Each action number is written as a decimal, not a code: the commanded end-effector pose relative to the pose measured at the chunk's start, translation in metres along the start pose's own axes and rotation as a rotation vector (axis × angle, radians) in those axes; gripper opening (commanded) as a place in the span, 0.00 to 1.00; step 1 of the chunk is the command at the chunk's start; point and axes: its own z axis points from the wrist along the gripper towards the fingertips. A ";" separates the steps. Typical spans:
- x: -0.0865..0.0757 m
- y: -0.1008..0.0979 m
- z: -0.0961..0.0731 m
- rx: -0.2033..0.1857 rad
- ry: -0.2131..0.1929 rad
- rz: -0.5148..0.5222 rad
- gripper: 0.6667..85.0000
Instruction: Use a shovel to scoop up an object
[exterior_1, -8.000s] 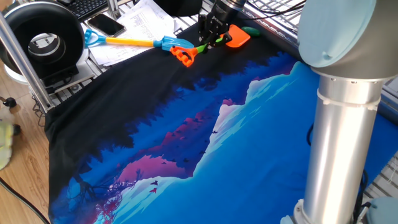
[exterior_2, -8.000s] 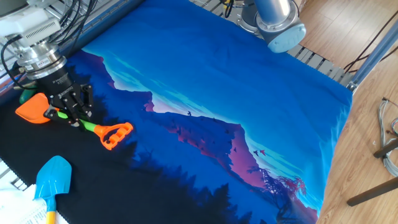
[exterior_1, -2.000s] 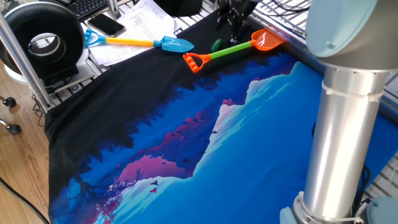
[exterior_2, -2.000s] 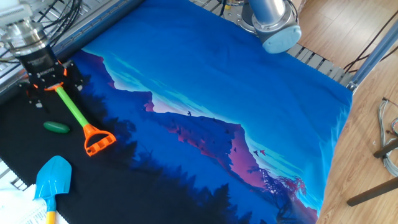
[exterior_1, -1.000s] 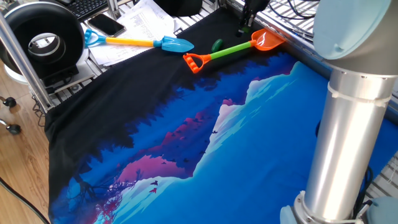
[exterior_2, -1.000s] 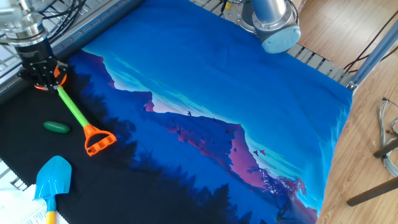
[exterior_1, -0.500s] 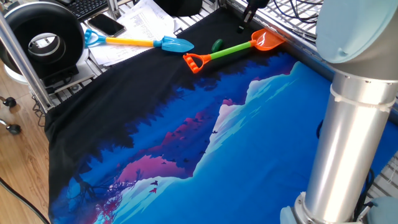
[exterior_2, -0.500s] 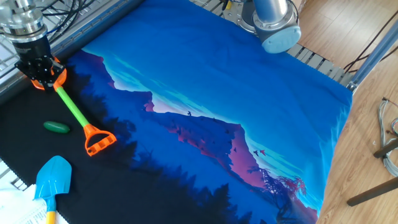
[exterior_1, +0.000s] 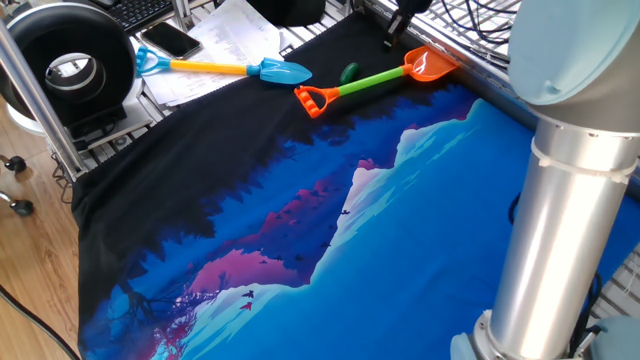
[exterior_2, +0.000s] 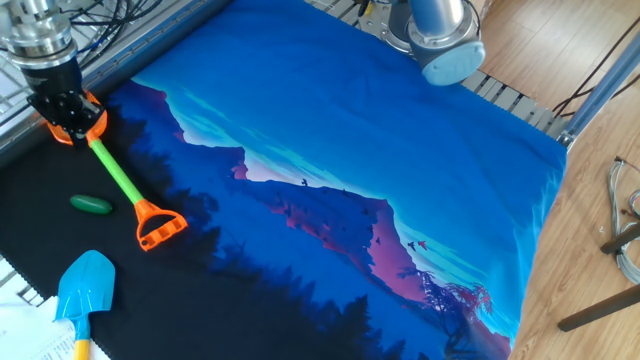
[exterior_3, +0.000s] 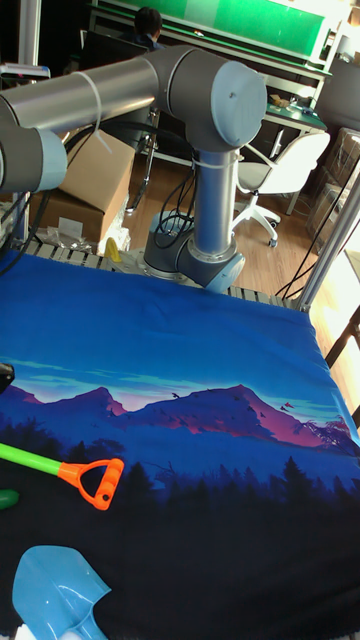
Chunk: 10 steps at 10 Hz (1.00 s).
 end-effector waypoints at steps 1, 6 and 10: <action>0.010 0.007 -0.003 -0.029 0.036 0.026 0.01; -0.011 -0.010 -0.005 -0.018 -0.040 0.105 0.01; -0.007 -0.014 -0.006 -0.020 -0.017 0.083 0.01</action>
